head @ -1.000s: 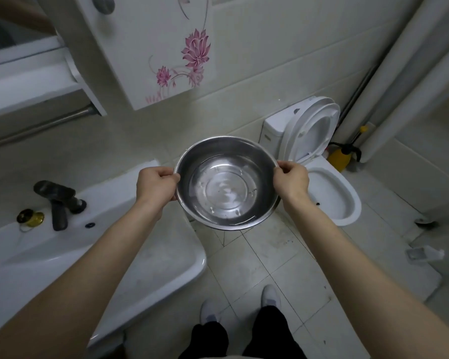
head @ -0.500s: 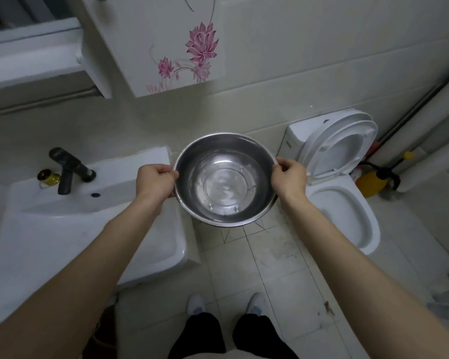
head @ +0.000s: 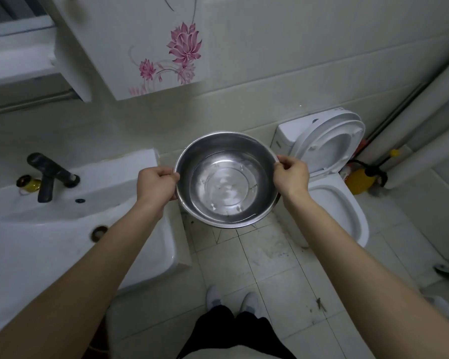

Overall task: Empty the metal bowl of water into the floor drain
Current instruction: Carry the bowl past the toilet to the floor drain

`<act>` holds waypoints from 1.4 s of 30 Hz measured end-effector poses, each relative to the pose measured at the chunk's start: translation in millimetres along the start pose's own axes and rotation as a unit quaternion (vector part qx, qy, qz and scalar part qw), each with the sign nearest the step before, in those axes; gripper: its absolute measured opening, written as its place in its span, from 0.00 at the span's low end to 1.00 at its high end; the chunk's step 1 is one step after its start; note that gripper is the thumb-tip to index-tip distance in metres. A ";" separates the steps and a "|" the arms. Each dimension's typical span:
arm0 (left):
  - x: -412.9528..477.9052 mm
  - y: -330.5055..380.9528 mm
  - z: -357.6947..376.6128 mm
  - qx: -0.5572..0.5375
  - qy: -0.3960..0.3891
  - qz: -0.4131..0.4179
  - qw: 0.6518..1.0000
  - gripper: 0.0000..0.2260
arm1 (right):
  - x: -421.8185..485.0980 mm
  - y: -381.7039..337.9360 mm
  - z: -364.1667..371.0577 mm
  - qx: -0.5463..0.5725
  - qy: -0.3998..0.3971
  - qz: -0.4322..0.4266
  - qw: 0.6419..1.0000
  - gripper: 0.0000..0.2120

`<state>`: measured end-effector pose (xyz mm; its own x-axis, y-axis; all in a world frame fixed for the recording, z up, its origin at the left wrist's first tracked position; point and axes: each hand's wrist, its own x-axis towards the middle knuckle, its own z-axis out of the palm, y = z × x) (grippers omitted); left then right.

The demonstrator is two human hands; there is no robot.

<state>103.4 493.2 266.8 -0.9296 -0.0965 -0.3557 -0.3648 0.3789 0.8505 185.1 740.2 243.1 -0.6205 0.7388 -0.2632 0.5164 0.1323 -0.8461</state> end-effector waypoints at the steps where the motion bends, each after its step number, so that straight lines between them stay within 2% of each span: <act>1: 0.9 -0.4 1.3 0.000 -0.001 0.000 1.000 0.12 | 0.8 0.1 -0.7 0.000 0.004 0.003 1.000 0.14; 7: 11.9 -2.9 10.9 -0.011 -0.012 0.002 1.000 0.05 | 12.4 5.4 0.9 0.009 0.018 0.012 1.000 0.14; 12: 11.1 -5.4 22.9 -0.006 -0.005 0.001 1.000 0.09 | 19.1 13.9 -1.7 -0.004 0.024 0.010 1.000 0.14; 16: 8.8 -10.3 38.0 -0.009 0.012 -0.011 1.000 0.04 | 33.2 24.0 -7.0 -0.019 0.006 0.013 1.000 0.15; 23: -8.2 -20.1 68.3 -0.025 0.056 -0.041 0.997 0.05 | 57.2 34.3 -24.4 -0.044 -0.052 -0.009 0.998 0.15; 27: -14.3 -24.2 85.4 -0.034 0.070 -0.047 0.996 0.12 | 72.9 42.5 -30.8 -0.052 -0.069 -0.024 0.996 0.14; 33: -15.6 -36.0 104.9 -0.038 0.062 -0.063 0.995 0.13 | 92.5 60.6 -26.5 -0.082 -0.066 -0.013 0.994 0.15; 39: 8.2 -62.4 114.7 -0.041 0.047 -0.077 0.995 0.05 | 107.0 83.4 -1.7 -0.090 -0.062 0.001 0.994 0.14; 42: 24.4 -83.7 120.0 -0.036 0.047 -0.078 0.995 0.07 | 116.1 95.8 13.9 -0.093 -0.067 0.010 0.993 0.14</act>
<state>117.6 569.6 140.5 -0.8613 -0.2360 -0.4500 -0.5041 0.2861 0.8149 154.3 829.5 125.1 -0.6751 0.6502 -0.3485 0.6220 0.2476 -0.7429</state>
